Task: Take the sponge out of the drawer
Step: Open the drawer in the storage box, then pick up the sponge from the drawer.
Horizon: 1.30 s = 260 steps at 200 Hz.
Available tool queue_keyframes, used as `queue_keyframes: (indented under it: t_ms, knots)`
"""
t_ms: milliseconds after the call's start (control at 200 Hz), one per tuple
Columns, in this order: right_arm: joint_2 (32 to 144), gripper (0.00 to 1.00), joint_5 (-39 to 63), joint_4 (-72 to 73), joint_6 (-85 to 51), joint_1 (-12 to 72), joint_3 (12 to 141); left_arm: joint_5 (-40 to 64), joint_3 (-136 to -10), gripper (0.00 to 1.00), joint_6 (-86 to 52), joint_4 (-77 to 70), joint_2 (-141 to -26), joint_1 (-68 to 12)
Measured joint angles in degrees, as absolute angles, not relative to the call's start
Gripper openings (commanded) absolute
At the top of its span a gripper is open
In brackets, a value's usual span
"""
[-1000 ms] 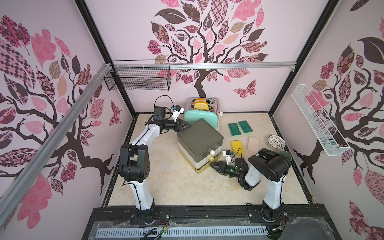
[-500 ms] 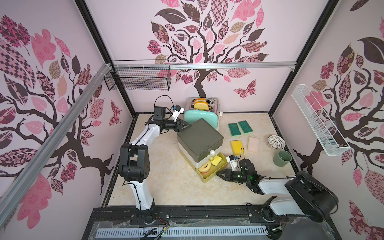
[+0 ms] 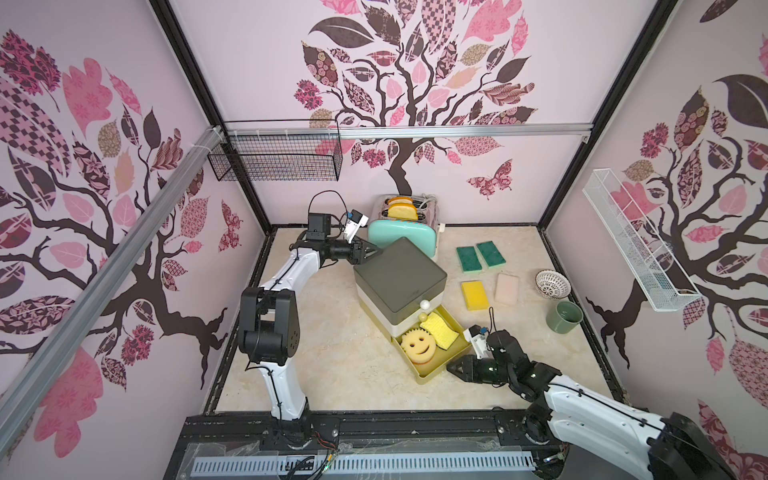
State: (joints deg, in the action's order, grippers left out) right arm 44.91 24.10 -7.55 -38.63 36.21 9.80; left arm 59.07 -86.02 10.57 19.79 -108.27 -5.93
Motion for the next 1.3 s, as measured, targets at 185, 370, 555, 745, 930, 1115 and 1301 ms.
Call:
queue_keyframes:
  t_ms: [185, 370, 555, 745, 930, 1115, 1301]
  knots:
    - [43.20, 0.21, 21.58, -9.76, -40.32, 36.14, 8.45, 59.22, -86.02, 0.47, 10.55, 19.73, -108.29, -5.93]
    - [51.48, 0.41, 22.90, -8.05, -40.18, 36.64, 11.62, 59.22, -86.02, 0.47, 10.57, 19.73, -108.29, -5.93]
    - [45.17, 0.48, 20.27, -17.69, -39.90, 38.04, 12.29, 59.22, -86.02, 0.47, 10.57, 19.73, -108.29, -5.93]
    - [34.87, 0.50, 18.00, -29.28, -39.09, 38.06, 17.91, 59.22, -86.02, 0.47, 10.57, 19.73, -108.29, -5.93]
    - [44.71, 0.51, 15.53, -31.59, -33.32, 38.06, 28.38, 59.20, -86.02, 0.47, 10.57, 19.68, -108.29, -5.98]
    - [63.37, 0.50, 14.74, -26.06, -25.93, 37.52, 37.26, 59.09, -86.02, 0.47, 10.57, 19.64, -108.25, -6.02]
    - [72.75, 0.50, 15.38, -20.08, -21.76, 35.31, 40.14, 59.00, -85.80, 0.47, 10.55, 19.29, -108.16, -6.04]
